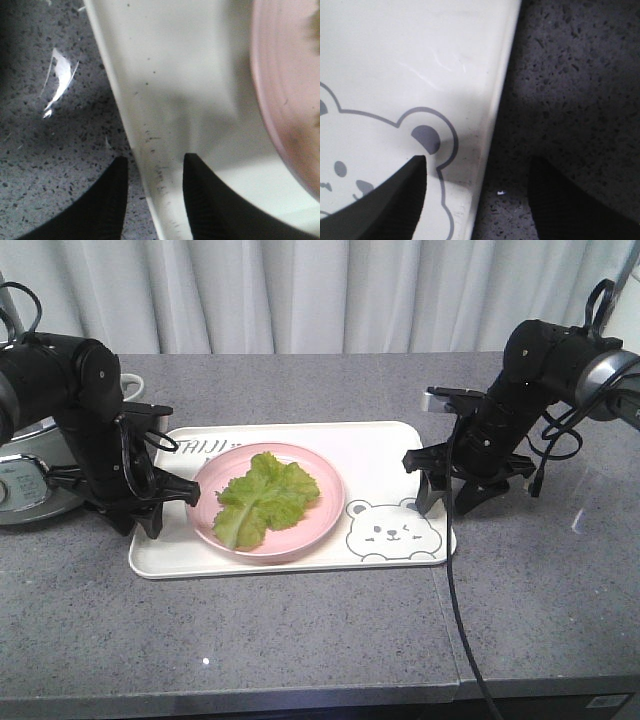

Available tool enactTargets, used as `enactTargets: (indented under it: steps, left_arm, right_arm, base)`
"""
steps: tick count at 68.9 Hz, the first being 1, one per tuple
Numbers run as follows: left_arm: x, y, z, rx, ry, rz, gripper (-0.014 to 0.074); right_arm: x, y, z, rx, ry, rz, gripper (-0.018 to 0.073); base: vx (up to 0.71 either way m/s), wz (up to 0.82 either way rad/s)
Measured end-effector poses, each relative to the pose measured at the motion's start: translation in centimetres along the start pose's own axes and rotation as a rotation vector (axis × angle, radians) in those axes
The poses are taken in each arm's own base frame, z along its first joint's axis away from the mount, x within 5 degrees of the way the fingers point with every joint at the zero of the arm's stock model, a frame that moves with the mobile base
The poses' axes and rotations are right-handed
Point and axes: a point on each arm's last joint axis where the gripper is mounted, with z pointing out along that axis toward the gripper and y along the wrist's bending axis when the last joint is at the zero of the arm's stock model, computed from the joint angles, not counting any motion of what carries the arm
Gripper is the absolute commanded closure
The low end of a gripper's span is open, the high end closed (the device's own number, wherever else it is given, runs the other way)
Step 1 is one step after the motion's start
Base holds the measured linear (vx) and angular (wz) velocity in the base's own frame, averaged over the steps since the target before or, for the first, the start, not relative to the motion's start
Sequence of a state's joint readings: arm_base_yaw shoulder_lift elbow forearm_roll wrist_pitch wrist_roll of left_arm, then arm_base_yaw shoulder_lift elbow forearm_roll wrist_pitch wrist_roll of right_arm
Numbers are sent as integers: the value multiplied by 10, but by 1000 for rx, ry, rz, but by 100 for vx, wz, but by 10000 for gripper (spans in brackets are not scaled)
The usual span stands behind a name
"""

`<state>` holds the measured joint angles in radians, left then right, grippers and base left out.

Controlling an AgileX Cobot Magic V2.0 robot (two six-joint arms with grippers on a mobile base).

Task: Transfer vegetables to tray and serve
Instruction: 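Close both grippers on the tray edges, then lift the tray with both grippers off the counter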

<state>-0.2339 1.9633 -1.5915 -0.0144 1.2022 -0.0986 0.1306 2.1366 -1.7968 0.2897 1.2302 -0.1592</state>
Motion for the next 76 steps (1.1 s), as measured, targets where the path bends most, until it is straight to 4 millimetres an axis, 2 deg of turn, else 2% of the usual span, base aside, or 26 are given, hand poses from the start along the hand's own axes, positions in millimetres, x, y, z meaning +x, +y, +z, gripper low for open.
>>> enactTargets:
  steps: [16, 26, 33, 40, 53, 58, 76]
  left_arm:
    - [-1, 0, 8, 0, 18, 0, 323]
    - [-2, -1, 8, 11, 20, 2, 329]
    - [-3, -2, 9, 23, 21, 11, 370]
    - [-3, -2, 9, 26, 21, 21, 439]
    - [-3, -2, 9, 46, 22, 29, 605]
    - [-3, -1, 8, 56, 24, 26, 604]
    - [-3, 0, 8, 75, 26, 32, 603]
  right_arm:
    - [0, 0, 1, -2, 2, 1, 119]
    - [0, 0, 1, -2, 1, 0, 153]
    - [-1, 0, 1, -1, 0, 0, 215]
    - [-1, -1, 2, 2, 0, -1, 314]
    - [-2, -1, 4, 1, 1, -5, 512]
    - [-2, -2, 4, 6, 2, -6, 575]
    - [-2, -5, 3, -2, -3, 6, 568]
  base:
    - [0, 0]
    - [0, 0]
    - [0, 0]
    - [0, 0]
    - [0, 0]
    - [0, 0]
    - [0, 0]
